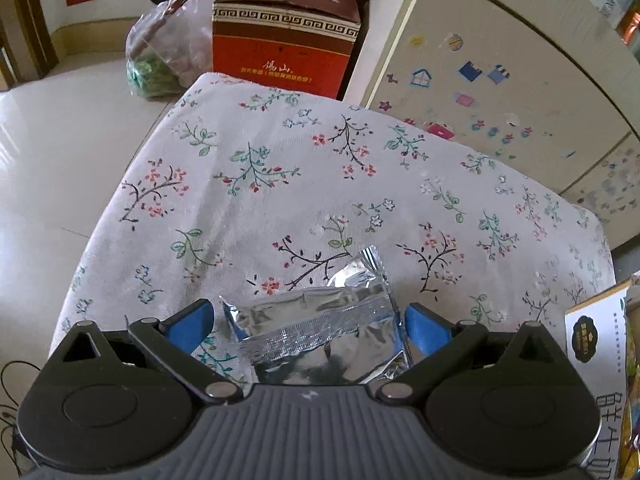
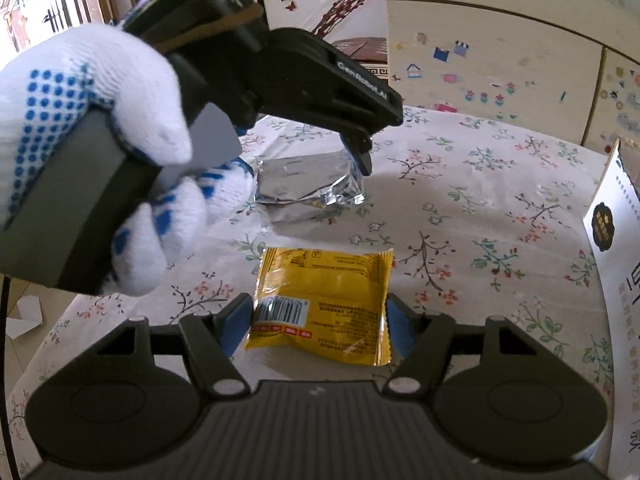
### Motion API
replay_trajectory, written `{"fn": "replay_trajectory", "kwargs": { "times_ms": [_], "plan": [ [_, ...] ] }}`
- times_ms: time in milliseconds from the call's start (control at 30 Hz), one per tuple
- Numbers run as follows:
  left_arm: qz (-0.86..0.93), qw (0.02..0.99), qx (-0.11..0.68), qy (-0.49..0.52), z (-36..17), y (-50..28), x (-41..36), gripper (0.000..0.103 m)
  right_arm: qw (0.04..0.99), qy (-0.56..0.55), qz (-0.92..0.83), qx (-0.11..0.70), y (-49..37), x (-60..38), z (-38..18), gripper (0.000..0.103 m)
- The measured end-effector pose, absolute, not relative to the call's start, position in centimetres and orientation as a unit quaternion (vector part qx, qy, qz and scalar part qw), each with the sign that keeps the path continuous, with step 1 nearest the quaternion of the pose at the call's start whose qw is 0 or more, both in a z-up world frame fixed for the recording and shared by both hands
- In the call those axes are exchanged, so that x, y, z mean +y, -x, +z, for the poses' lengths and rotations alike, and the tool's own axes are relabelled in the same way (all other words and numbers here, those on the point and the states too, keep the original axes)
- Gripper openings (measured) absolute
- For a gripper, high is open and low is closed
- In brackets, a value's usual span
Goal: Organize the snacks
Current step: 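Grasp the silver foil packet with the left gripper while the right grasps the yellow packet, then lift and carry the foil packet over the box while the right carries the yellow packet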
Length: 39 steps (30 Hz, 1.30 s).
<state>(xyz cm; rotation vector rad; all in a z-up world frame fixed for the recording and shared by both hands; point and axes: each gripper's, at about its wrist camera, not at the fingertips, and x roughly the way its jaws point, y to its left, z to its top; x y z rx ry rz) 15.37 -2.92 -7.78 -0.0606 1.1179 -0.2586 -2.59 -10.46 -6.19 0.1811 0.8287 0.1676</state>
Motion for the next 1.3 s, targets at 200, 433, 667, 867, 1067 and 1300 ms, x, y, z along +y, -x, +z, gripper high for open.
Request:
{"fn": "replay_trajectory", "kwargs": {
  "times_ms": [200, 433, 667, 867, 1067, 1300],
  "plan": [
    [-0.115, 0.845, 0.523, -0.003, -8.2, -15.3, -4.5, 0.103, 0.908, -0.084, 0.074, 0.404, 2.7, -10.7, -6.1, 0.071],
    [-0.116, 0.856, 0.502, -0.025, -8.4, -14.2, -5.0, 0.099, 0.902, -0.102, 0.05, 0.416, 2.9, -12.3, -6.0, 0.07],
    [-0.137, 0.854, 0.501, 0.03, -7.4, -13.0, -3.4, 0.081, 0.894, -0.154, 0.026, 0.421, 3.7, -14.9, -4.9, 0.07],
    [-0.126, 0.853, 0.506, 0.033, -7.1, -10.9, -2.2, 0.081, 0.896, -0.155, 0.027, 0.414, 4.8, -16.0, -2.4, 0.07],
    [-0.127, 0.861, 0.49, 0.044, -4.9, -8.4, -1.2, 0.081, 0.893, -0.167, 0.037, 0.416, 6.6, -17.2, 0.1, 0.07],
    [-0.141, 0.87, 0.47, 0.052, -3.2, -4.9, -0.9, 0.081, 0.899, -0.129, 0.071, 0.413, 9.4, -17.6, 2.6, 0.07]
  ]
}}
